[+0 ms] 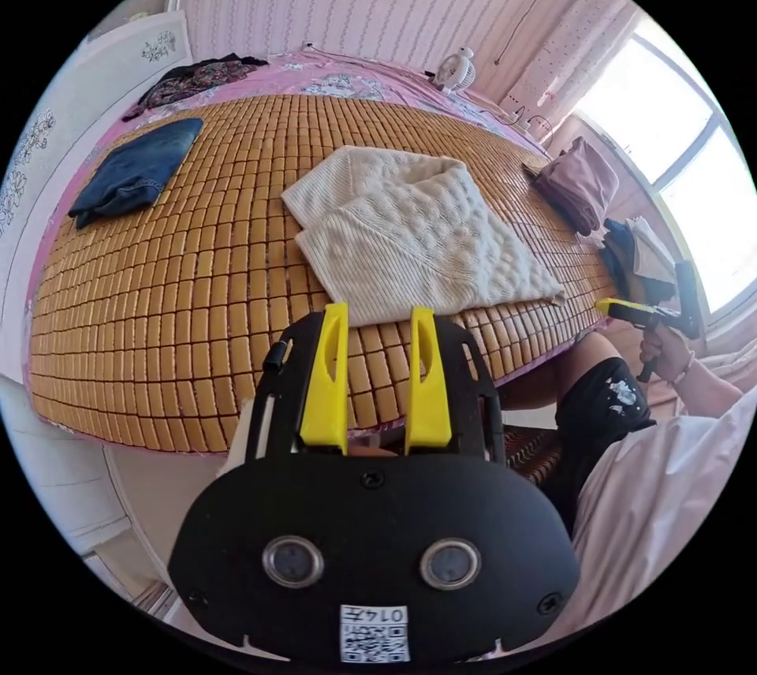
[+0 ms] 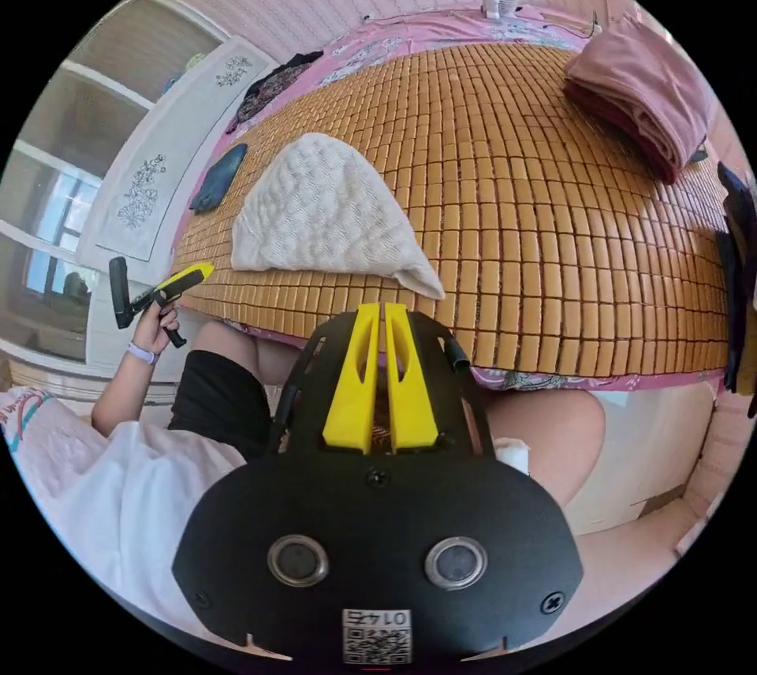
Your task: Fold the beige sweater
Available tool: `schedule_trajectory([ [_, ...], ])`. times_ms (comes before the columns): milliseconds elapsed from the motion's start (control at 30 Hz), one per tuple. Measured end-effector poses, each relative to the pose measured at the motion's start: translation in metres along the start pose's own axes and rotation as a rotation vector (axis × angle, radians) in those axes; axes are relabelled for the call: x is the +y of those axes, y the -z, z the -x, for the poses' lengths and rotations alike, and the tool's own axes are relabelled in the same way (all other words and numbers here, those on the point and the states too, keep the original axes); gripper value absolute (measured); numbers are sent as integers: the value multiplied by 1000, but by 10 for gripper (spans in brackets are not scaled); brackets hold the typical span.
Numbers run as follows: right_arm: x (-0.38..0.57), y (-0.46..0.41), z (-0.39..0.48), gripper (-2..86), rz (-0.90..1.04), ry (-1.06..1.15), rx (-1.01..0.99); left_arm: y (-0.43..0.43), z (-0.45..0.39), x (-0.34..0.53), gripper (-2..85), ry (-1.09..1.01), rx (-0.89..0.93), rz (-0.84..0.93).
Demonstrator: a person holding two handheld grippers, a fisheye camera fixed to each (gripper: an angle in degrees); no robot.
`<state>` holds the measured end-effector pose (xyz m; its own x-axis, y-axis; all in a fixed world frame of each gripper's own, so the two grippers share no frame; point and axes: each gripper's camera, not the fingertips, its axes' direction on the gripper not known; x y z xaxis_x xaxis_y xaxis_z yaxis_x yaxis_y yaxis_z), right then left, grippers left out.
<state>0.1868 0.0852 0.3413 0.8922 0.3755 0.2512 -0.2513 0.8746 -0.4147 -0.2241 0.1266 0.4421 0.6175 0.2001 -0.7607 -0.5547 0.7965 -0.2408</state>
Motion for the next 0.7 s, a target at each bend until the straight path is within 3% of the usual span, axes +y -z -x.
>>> schedule_trajectory([
  [133,-15,-19,57,87,9,268,27,-31,17,-21,114,120,71,29],
  [233,-28,-37,92,97,14,370,-19,-90,19,-29,98,167,46,260],
  [467,-46,-80,148,135,68,531,117,-82,25,16,26,219,115,181],
  [567,-51,-109,153,93,234,564,112,-52,25,44,11,239,193,39],
  [700,-43,-97,151,36,231,574,65,0,8,63,1,127,246,-87],
])
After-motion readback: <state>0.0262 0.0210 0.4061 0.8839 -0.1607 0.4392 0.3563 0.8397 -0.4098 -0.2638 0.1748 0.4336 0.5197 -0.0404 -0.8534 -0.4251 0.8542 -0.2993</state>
